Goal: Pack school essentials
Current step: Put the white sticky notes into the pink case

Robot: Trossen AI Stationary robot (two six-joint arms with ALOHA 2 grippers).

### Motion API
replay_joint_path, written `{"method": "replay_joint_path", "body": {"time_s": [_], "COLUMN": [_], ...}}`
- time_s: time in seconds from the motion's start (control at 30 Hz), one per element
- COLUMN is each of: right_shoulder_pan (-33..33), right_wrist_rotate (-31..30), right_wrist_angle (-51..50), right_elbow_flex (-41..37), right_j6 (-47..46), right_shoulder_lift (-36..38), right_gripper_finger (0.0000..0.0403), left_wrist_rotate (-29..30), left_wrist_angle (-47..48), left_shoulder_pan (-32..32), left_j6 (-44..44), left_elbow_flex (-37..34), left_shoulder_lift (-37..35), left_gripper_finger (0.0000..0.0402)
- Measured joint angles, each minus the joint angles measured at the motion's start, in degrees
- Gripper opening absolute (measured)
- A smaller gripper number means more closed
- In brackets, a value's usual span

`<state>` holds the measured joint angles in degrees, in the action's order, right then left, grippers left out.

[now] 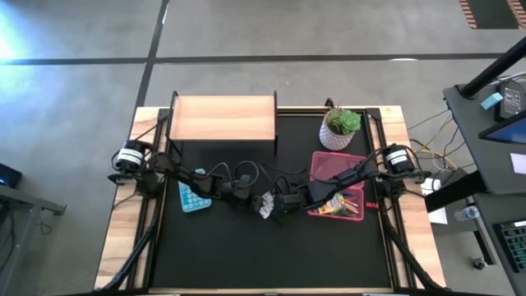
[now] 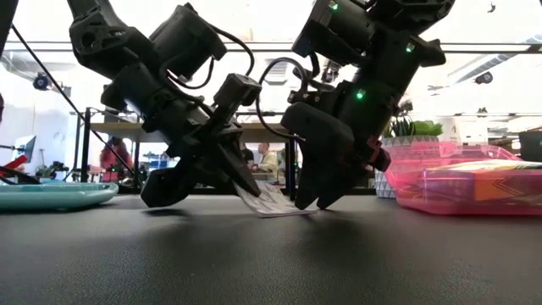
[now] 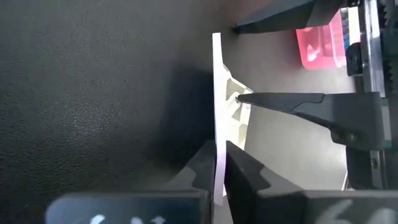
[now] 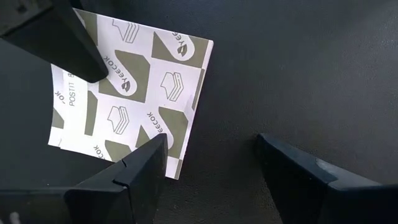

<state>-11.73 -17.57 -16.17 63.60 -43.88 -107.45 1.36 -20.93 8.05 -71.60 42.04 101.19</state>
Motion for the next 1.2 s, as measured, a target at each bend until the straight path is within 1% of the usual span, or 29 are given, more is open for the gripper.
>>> {"method": "replay_joint_path", "body": {"time_s": [0.13,0.23,0.37,0.43,0.53,0.63,0.77,0.9,1.0,1.1,1.2], "right_shoulder_pan": [0.07,0.27,0.52,0.64,0.64,0.60,0.59,0.74,0.70,0.68,0.78], "right_wrist_rotate": [0.47,0.42,1.95,4.43,8.89,11.92,12.09,12.03,12.03,12.03,12.01], "right_wrist_angle": [-2.36,-8.30,-15.84,-19.51,-20.86,-20.16,-19.49,-15.56,-10.85,-6.14,-3.59], "right_elbow_flex": [1.28,2.28,4.57,5.14,5.28,5.37,5.30,5.31,5.30,5.30,5.32], "right_j6": [0.52,1.45,0.26,-0.26,-1.17,-1.18,-1.16,-0.90,-0.13,0.41,1.15], "right_shoulder_lift": [1.75,4.17,9.82,12.69,17.32,22.75,28.63,33.37,34.85,34.99,34.59], "right_gripper_finger": [0.0240,0.0240,0.0248,0.0256,0.0264,0.0266,0.0261,0.0258,0.0258,0.0258,0.0258], "left_wrist_rotate": [-0.41,-1.35,-3.41,-4.64,-6.42,-6.86,-6.35,-4.07,-1.51,0.57,0.75], "left_wrist_angle": [-0.04,-0.15,-1.38,-1.32,-1.37,-1.31,-1.14,-1.20,-1.36,-1.46,-1.52], "left_shoulder_pan": [-0.01,-0.02,0.00,0.00,0.00,-0.04,-0.33,-0.33,-0.33,-0.54,-0.61], "left_j6": [0.05,0.58,2.96,6.86,13.48,18.81,28.28,37.61,42.78,45.68,48.34], "left_elbow_flex": [0.00,0.05,0.07,0.11,0.43,0.59,0.63,0.79,1.36,2.11,3.10], "left_shoulder_lift": [0.00,-0.06,-0.90,-1.88,-3.72,-6.46,-10.84,-15.99,-19.79,-22.90,-25.13], "left_gripper_finger": [0.0002,0.0001,0.0001,0.0001,0.0001,0.0000,0.0000,0.0000,0.0000,0.0000,0.0000]}}
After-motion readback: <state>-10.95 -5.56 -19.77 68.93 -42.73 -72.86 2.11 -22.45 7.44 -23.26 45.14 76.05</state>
